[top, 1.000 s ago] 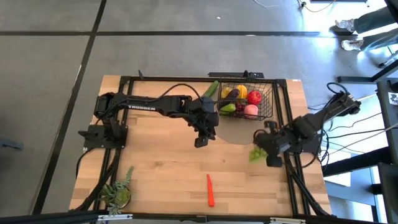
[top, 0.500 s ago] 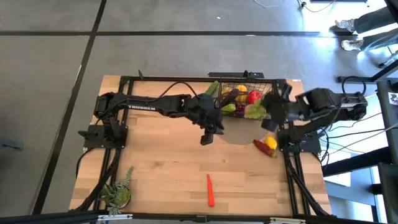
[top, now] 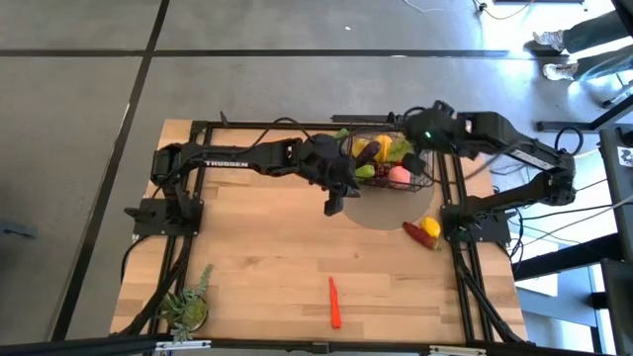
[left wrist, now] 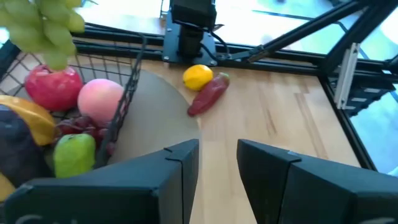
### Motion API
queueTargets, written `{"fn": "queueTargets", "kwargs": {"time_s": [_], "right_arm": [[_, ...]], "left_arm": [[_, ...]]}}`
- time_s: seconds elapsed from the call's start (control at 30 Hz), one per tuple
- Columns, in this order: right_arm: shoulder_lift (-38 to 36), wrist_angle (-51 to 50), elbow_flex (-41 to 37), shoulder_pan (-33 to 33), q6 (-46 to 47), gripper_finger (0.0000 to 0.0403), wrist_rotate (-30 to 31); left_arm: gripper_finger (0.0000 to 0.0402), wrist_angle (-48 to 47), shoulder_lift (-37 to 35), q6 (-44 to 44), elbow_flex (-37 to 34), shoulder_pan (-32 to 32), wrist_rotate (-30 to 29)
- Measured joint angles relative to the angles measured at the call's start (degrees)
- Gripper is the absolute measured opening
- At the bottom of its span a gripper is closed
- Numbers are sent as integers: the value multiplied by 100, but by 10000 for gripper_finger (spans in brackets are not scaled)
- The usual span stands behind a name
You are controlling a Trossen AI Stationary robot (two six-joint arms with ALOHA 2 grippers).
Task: Build produce basket
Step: Put the green grapes into the black wire basket
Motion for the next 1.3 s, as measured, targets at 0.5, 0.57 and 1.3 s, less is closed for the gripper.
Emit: {"fn": "queueTargets", "kwargs": {"time_s": [0.5,0.57,1.3], "right_arm": [[750,1224,-1376,-1358,-1294,0,-1221],[812,1539,-1543,-1429,-1393,0,-1540],[1606,1951,-1818,-1594,-1681,18,-1669]], "left_arm": [[98,-8,0,-4,0,317,-126],[98,-8,0,-4,0,358,-126],[98,-12,0,-8,0,450,-128]]}}
